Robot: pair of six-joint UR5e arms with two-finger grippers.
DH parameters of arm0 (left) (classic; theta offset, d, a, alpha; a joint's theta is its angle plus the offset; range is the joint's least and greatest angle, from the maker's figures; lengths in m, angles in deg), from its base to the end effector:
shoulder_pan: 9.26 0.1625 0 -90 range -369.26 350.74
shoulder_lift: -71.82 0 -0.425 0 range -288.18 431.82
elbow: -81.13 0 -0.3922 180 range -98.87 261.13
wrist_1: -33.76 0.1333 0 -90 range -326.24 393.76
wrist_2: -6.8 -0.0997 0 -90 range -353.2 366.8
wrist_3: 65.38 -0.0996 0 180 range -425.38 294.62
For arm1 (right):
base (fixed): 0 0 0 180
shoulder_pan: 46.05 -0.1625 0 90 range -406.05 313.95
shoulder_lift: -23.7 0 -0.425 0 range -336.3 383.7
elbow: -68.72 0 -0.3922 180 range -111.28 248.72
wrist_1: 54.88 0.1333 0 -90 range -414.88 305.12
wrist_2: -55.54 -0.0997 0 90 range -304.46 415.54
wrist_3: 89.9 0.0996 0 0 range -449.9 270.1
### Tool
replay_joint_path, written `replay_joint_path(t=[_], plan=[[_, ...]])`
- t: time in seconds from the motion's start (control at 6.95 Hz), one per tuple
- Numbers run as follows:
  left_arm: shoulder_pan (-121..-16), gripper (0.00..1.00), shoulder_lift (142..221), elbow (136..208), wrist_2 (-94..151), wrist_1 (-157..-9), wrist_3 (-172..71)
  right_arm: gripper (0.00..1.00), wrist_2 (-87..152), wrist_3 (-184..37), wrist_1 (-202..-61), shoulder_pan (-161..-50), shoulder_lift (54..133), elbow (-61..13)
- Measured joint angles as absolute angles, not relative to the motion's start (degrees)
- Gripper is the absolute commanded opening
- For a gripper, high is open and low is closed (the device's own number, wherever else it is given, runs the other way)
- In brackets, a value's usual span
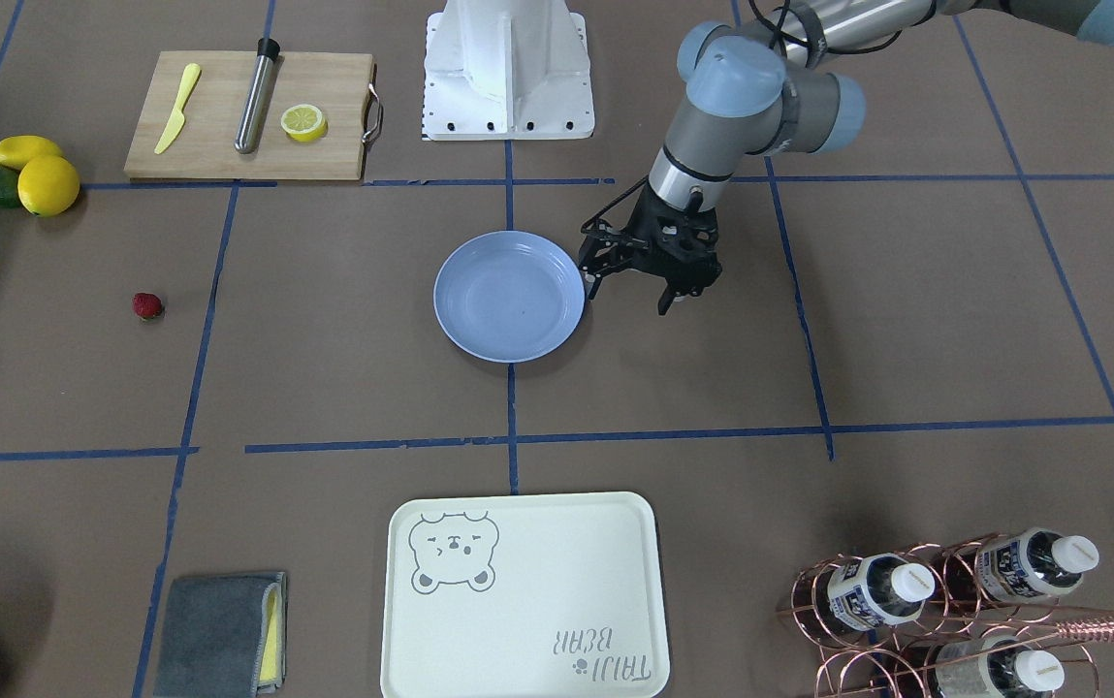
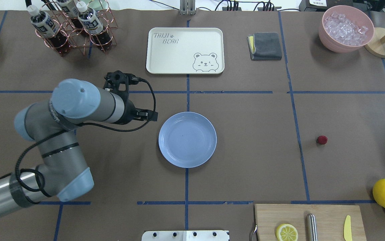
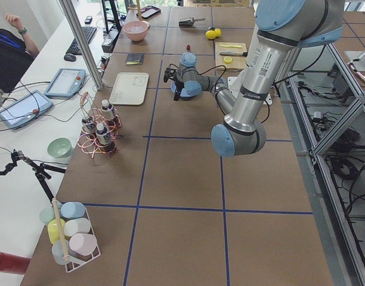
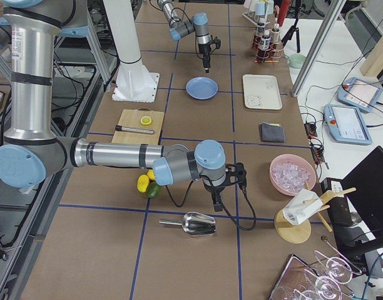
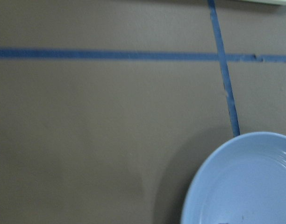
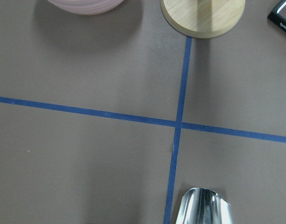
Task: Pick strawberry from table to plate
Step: 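Release the plate and withdraw the left arm out of view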
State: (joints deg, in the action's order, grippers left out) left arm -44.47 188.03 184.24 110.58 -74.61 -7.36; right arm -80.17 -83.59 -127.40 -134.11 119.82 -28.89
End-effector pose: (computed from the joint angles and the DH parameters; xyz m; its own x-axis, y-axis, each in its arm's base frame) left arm 0.4484 -0.4506 0.2627 0.5799 0.2203 -0.7843 0.1042 0.9348 0.3396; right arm 0.0463 -0.4655 0.6082 0.6894 -0.1508 0.7086 -0.0440 0.9676 0.2487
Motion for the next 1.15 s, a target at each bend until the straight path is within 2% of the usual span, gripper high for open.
replay_joint_path(t=[0.14, 0.43, 0.72, 1.15], plan=[[-50.7, 1.00, 185.7, 187.8, 114.0, -69.1, -16.9, 1.00, -80.2, -83.4, -125.7, -133.8, 119.7, -29.9], [-68.7, 1.00, 177.9, 188.8, 124.4, -65.6, -45.0, 1.00, -80.4, -80.2, -124.0, -132.4, 119.3, -31.7], [-86.9, 1.00, 172.9, 183.4, 130.2, -61.1, -67.0, 1.00, -80.3, -76.8, -124.0, -129.7, 119.2, -34.4], [-99.0, 1.00, 168.1, 178.9, 133.2, -48.6, -77.0, 1.00, -79.8, -72.7, -124.1, -124.5, 119.2, -37.6]])
